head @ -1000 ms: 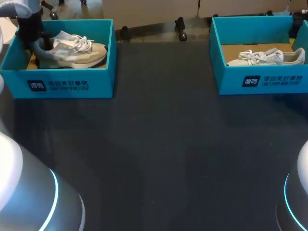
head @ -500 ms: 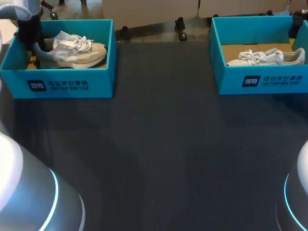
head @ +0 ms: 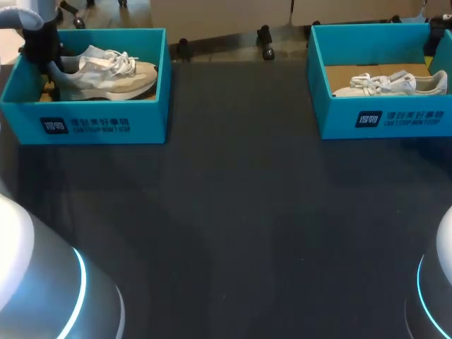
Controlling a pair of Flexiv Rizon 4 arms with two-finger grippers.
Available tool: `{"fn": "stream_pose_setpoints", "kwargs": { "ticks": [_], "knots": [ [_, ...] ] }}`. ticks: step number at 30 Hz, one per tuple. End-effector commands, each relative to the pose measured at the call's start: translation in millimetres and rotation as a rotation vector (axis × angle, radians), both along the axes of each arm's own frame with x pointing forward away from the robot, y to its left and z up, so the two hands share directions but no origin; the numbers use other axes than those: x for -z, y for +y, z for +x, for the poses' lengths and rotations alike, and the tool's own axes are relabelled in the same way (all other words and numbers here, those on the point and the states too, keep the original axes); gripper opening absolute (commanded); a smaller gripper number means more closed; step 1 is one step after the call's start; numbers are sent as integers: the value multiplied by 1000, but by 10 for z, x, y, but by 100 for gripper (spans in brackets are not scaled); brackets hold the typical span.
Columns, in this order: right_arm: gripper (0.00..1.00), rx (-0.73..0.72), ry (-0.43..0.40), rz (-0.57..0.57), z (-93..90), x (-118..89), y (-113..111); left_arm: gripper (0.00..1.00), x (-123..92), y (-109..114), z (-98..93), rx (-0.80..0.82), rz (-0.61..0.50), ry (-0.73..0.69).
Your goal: Take the shoe out of the shoebox, open the shoe tongue, remove and reinsert the insole, then place the shoe into the shoebox
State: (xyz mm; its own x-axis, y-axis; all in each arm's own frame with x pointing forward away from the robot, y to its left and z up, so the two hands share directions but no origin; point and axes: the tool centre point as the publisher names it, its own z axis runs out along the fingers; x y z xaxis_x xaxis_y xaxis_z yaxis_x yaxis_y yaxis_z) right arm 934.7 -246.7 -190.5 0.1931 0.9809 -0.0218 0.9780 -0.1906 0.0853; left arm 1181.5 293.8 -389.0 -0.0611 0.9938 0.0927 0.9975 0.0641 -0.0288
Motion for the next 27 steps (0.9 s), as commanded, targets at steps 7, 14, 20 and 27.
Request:
{"fn": "stream_pose_setpoints", "kwargs": {
  "ticks": [7, 14, 20, 27],
  "knots": [
    [100, 2, -2, -2, -10, 0, 5, 0, -333, 25, 63, -14, -16, -34],
    [100, 2, -2, -2, -10, 0, 5, 0, -636, 77, 101, -28, -16, -54],
    [100, 2, -2, -2, -10, 0, 5, 0, -992, 40, 58, -35, -10, -68],
    [100, 2, -2, -2, -10, 0, 5, 0, -1413, -2, -22, -34, 5, -93]
  ]
}}
